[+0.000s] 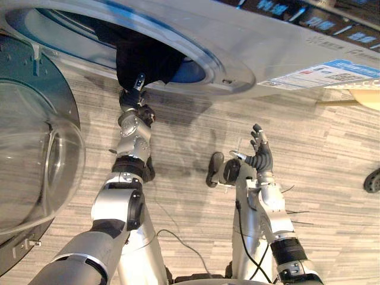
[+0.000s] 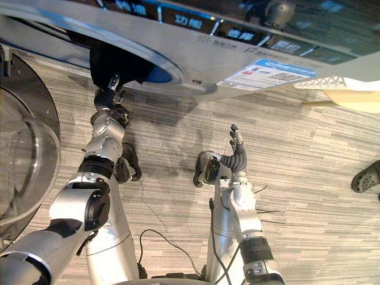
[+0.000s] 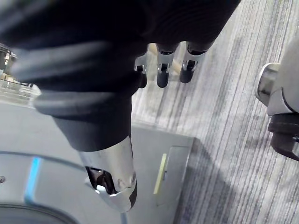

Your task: Pick up the laundry basket with both hands and put the clothes into the washing machine.

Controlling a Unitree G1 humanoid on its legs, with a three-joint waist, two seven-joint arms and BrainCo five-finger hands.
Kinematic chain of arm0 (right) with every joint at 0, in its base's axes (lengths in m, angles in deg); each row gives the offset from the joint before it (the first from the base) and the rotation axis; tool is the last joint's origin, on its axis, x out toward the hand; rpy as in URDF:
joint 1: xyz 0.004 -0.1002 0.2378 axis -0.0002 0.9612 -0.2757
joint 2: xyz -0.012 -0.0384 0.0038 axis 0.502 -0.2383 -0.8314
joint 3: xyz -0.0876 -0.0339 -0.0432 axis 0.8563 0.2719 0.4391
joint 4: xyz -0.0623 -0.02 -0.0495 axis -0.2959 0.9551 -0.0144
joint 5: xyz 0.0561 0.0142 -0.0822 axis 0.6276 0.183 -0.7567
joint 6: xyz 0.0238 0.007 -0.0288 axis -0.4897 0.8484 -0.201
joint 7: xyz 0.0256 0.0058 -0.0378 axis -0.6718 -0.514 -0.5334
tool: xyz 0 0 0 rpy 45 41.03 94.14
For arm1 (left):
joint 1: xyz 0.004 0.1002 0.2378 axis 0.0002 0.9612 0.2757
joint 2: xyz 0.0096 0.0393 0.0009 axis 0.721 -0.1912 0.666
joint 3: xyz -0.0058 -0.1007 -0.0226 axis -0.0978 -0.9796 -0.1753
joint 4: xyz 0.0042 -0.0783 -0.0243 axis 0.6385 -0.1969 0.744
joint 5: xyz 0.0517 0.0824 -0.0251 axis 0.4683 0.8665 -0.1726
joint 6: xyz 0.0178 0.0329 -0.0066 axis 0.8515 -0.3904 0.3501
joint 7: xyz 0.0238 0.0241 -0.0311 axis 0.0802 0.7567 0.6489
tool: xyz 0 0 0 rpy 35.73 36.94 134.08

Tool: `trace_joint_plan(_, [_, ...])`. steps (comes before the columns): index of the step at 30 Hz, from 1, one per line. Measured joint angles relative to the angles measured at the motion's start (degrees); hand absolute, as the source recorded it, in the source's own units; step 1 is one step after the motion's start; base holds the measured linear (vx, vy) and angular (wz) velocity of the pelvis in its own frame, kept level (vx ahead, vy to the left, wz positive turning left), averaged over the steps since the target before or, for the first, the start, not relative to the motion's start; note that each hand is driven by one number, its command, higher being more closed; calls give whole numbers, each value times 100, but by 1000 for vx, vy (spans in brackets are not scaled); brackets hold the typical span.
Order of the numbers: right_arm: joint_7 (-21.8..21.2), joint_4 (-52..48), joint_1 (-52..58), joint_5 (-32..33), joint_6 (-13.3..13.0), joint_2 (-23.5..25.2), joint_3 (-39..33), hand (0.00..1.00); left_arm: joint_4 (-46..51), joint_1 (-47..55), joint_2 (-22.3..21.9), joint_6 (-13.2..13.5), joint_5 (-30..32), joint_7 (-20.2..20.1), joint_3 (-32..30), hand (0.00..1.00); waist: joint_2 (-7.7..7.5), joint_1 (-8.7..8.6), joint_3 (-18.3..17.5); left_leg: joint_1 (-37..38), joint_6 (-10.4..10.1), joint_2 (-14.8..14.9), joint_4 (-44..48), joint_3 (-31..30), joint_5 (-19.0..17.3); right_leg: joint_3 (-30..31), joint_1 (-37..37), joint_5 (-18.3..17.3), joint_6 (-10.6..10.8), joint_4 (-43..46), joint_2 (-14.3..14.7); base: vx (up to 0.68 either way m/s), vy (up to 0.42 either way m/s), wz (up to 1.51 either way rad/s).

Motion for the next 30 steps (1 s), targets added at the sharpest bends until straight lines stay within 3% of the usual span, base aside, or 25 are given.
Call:
trace_joint_plan(4, [7, -25, 3, -31, -16, 48, -5, 0, 100, 60, -70, 10, 34, 193, -4, 100, 0, -104, 0, -1, 2, -63, 0, 8, 0, 8, -1, -11, 19, 30, -62, 11, -26, 8])
trace_joint_plan(12, [14, -91, 28, -266, -21, 98, -5, 0, 1105, 799, -289, 5, 515, 564, 127, 100, 0, -110, -1, 92, 6, -84, -42, 48, -2, 39, 55, -15, 25, 39, -82, 23, -38, 2])
trace_joint_plan(17, [23, -147, 283, -397, -18, 115, 18, 0, 3364, 1559, -645, 447, 1548, 527, 987, 100, 18, 54, -79, 301, 4, -84, -159, 56, 0, 18, 249, -31, 21, -26, -83, 6, -55, 4])
trace_joint_plan(21, [16, -320, 382, -461, -22, 136, 39, 0, 3739, 1731, -753, 511, 1965, 531, 1198, 100, 25, 48, -173, 355, 5, -90, -211, 56, 3, -3, 315, -30, 19, -79, -88, 1, -38, 2])
trace_joint_plan(26, [-6, -320, 395, -508, -20, 133, 69, 0, 3788, 1539, -596, 395, 2487, 717, 1310, 100, 27, 44, -213, 357, -4, -79, -212, 58, 11, -12, 314, -29, 17, -91, -79, 16, -21, -1])
trace_joint_plan(30, [-129, -334, 395, -495, -29, 128, 158, 0, 3270, 34, 93, 207, 3154, 882, 1479, 100, 25, 19, -214, 337, -3, -66, -163, 44, 10, -12, 313, -26, 16, -82, -63, 1, -5, -1])
